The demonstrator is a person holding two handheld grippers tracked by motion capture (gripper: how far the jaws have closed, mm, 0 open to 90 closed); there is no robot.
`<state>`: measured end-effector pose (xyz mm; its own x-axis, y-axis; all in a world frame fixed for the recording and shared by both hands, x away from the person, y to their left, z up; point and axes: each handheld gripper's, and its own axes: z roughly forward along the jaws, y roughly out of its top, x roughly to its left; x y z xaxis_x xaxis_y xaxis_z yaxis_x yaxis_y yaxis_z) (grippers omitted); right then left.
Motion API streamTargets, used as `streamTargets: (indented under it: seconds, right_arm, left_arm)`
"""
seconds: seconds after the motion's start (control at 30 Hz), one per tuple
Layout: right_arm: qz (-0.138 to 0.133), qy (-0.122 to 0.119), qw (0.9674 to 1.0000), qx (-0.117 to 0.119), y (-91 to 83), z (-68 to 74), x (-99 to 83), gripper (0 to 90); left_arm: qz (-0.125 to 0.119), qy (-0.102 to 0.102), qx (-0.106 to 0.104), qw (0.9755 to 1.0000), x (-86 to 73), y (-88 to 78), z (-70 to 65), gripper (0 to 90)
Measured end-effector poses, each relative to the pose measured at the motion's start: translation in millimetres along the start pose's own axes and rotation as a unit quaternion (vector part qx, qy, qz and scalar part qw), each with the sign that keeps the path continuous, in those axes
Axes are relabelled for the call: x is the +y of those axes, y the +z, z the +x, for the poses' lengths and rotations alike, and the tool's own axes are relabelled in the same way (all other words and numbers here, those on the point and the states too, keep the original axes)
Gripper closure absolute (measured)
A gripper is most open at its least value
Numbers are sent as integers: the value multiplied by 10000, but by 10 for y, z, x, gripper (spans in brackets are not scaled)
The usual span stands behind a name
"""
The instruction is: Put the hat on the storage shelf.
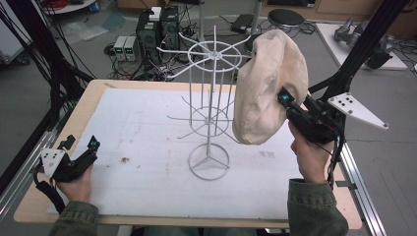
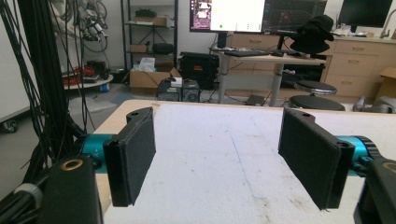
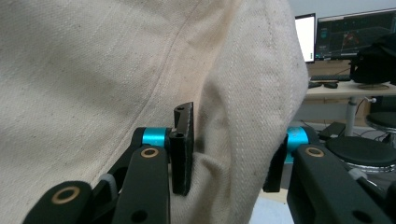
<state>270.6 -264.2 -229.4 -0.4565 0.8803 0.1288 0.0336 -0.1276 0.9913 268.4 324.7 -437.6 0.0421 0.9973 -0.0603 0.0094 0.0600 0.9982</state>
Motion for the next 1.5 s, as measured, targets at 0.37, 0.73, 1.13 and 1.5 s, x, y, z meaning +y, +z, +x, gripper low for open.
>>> streamTargets:
  seconds: [0.37,0.73,1.13,1.5]
  right_arm:
    - [-198,-92,9989,-422,-57,9,-33,413]
    - [-176,-85,9985,-518,-115,-59,-165,139]
    - [-63,135,9957,-914,-235,-214,-400,118]
    - [90,-103,9870,-1603,-219,-282,-752,118]
  left_arm:
    - [-1,-2,-9,10000,2,0,-6,275]
    - [-8,-17,-3,10000,4,-1,-3,275]
    - [-10,-12,-23,10000,5,2,-17,275]
    - [-6,-18,-24,10000,4,7,-12,275]
